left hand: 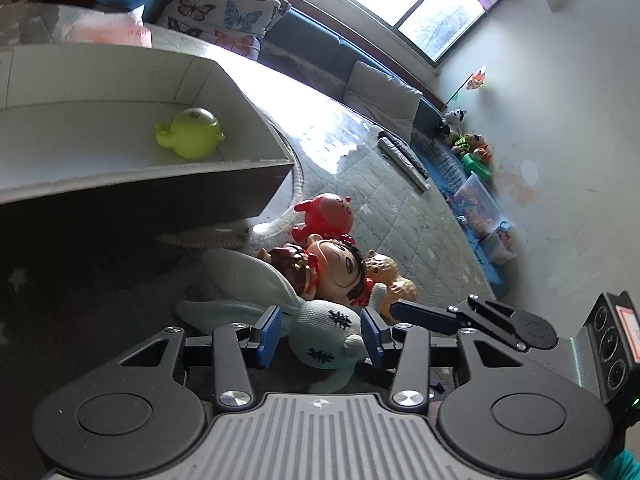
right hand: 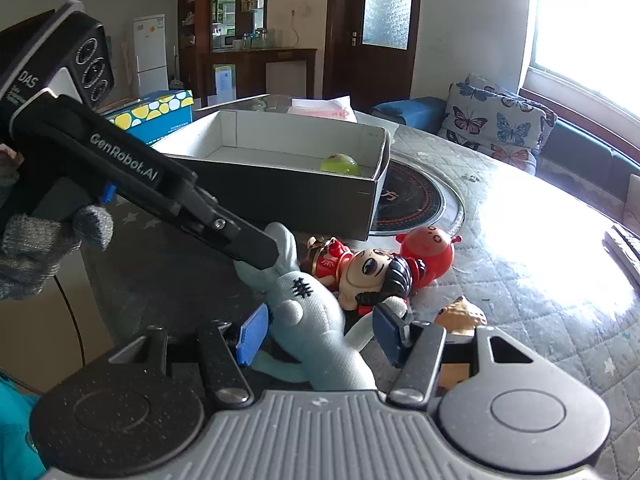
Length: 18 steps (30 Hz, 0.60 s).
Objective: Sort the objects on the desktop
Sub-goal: 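Move the left gripper to the white bunny plush and grasp its head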
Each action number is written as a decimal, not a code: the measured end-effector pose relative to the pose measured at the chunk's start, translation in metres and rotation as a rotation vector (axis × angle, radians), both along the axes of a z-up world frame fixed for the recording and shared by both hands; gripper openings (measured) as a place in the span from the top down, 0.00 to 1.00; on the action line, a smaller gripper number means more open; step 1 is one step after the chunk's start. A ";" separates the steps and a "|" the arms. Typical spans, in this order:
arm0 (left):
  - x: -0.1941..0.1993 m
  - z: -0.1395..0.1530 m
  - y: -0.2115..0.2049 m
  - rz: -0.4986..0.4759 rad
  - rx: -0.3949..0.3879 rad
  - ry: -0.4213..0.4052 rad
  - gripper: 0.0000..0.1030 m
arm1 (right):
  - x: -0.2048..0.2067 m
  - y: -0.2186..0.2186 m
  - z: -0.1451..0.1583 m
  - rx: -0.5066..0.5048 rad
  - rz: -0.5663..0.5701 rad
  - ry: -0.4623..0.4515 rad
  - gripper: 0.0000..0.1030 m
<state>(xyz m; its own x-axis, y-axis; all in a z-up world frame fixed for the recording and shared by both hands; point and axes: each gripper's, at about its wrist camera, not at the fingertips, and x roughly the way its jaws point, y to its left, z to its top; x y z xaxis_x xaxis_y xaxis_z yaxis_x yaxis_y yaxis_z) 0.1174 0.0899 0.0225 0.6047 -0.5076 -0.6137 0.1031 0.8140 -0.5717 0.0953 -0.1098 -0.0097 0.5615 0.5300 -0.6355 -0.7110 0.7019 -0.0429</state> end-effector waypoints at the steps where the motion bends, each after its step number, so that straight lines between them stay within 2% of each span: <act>1: 0.000 0.000 0.000 -0.001 -0.009 0.002 0.55 | -0.001 -0.001 0.000 0.001 0.001 0.000 0.42; 8: 0.002 -0.008 -0.005 -0.018 -0.059 0.037 0.55 | 0.001 -0.006 -0.014 -0.023 -0.028 0.036 0.42; 18: 0.012 -0.025 0.003 0.045 -0.163 0.087 0.55 | 0.000 0.003 -0.028 -0.049 -0.005 0.052 0.48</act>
<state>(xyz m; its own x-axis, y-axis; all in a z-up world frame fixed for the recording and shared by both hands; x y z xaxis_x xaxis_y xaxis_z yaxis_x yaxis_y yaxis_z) 0.1292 0.0927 -0.0029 0.5769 -0.5783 -0.5768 0.0130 0.7126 -0.7014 0.0955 -0.1063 -0.0381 0.5298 0.4947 -0.6889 -0.7093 0.7038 -0.0401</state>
